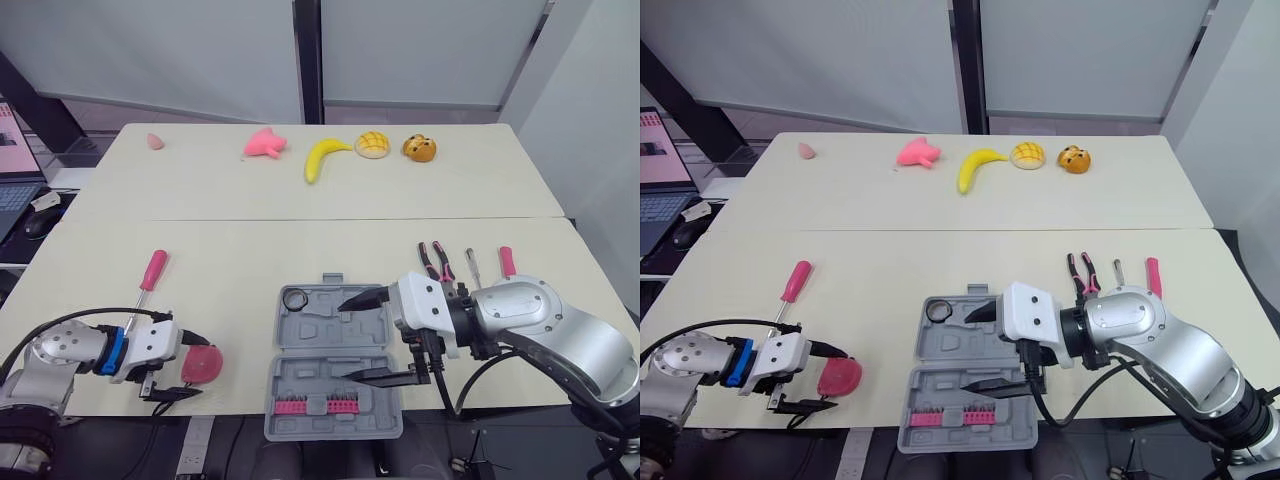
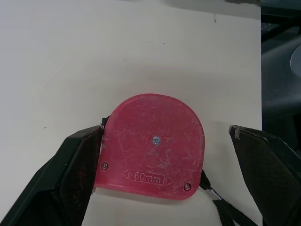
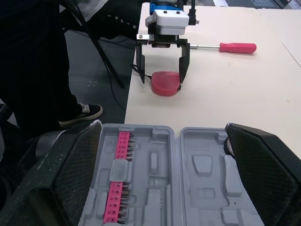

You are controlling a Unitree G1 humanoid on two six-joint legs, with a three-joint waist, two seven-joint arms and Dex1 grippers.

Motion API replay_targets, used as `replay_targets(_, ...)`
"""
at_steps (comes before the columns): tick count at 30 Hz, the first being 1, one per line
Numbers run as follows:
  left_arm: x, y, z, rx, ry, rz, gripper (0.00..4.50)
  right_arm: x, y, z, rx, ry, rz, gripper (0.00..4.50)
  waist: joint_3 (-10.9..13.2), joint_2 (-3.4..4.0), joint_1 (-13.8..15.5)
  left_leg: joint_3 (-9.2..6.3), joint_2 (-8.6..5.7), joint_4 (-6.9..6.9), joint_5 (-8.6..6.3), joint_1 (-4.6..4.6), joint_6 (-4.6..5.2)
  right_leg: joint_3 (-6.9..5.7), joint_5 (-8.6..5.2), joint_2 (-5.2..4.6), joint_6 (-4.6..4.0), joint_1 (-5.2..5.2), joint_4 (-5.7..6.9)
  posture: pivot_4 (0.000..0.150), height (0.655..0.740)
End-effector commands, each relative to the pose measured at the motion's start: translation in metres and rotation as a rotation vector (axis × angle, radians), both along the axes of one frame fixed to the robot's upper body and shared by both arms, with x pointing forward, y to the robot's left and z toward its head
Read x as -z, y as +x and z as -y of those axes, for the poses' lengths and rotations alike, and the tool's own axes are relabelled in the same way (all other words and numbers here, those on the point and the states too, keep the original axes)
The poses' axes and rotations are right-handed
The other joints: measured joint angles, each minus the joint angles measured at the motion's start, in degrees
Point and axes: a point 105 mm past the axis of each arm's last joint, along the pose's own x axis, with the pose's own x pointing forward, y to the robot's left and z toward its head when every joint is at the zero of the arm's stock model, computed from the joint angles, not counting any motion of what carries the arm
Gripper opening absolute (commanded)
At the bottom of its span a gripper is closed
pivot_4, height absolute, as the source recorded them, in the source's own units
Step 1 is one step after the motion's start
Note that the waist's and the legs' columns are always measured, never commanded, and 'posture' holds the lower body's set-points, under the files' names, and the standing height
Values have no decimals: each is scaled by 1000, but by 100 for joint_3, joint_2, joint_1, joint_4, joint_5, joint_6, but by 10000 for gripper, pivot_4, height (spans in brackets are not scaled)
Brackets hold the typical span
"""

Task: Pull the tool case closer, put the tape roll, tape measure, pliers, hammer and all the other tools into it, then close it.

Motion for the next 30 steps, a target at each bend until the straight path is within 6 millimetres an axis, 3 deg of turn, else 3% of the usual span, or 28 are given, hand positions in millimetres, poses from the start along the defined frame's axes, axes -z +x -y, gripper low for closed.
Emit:
replay_targets(1, 4, 1, -2, -10, 16, 2, 44454, -9, -7, -2, -32, 13, 39, 45000, 0, 0, 0, 0, 0, 0, 0, 1, 0, 0, 0, 0, 0, 0, 1, 1500, 7400)
replay_targets(18, 19, 0, -8, -41, 62, -8, 44454, -10, -6, -1, -24, 14, 36, 45000, 0, 0, -1, -1, 1, 0, 1, 6, 1, 0, 0, 2, 0, 2, 6, 1500, 7400)
replay_targets(24, 24, -7, -9, -47, 59, -6, 31416, -10, -6, -1, -21, 15, 40, 45000, -1, 2, -1, 1, 1, 0, 1, 12, 1, 2, 0, 2, 0, 7, 6, 1500, 7400)
replay_targets(28, 15, -2, -8, -66, 39, 35, 31289, -9, -6, -1, -18, 16, 42, 45000, -2, 4, -4, 2, 2, 0, 1, 13, 1, 3, 0, 2, 0, 7, 6, 1500, 7400)
replay_targets(30, -2, 5, -5, -47, 31, 82, 31289, -9, -5, 0, -7, 18, 41, 45000, -2, 4, -2, 1, 2, 0, 1, 12, 1, 2, 0, 2, 0, 7, 6, 1500, 7400)
